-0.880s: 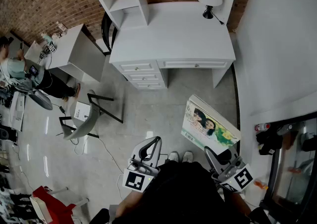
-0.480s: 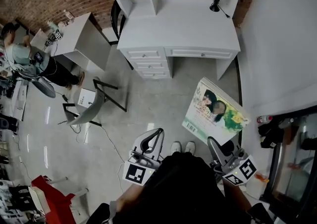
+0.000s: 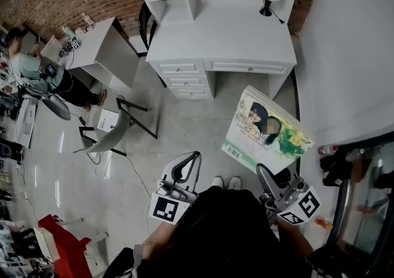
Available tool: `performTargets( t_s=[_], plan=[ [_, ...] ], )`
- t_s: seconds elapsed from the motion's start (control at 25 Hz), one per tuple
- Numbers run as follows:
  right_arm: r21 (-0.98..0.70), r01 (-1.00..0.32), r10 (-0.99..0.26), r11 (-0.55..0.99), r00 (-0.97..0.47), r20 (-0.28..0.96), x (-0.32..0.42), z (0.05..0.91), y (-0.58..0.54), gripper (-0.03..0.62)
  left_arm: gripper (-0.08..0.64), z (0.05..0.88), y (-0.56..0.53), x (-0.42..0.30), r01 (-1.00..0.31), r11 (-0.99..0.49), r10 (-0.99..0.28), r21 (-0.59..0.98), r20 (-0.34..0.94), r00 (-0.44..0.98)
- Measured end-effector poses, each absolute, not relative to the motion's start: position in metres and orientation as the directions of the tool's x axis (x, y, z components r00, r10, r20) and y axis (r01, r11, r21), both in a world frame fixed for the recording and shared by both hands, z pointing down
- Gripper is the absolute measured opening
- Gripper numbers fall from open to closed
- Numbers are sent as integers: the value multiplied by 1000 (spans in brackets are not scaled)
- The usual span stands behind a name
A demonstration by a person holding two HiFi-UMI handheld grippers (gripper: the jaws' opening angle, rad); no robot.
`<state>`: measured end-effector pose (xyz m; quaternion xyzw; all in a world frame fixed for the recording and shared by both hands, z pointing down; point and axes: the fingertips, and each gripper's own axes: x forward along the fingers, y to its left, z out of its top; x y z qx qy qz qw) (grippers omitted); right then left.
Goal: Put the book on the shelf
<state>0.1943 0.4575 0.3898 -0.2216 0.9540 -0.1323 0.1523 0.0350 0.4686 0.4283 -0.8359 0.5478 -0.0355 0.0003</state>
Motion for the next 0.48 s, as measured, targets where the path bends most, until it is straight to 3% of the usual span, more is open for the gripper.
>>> performTargets(
  t_s=[0.48],
  plan=[
    [-271, -449, -504, 851, -844, -183, 233, 403, 421, 74, 18, 422, 437, 42, -931, -359, -933, -60, 27, 358]
  ],
)
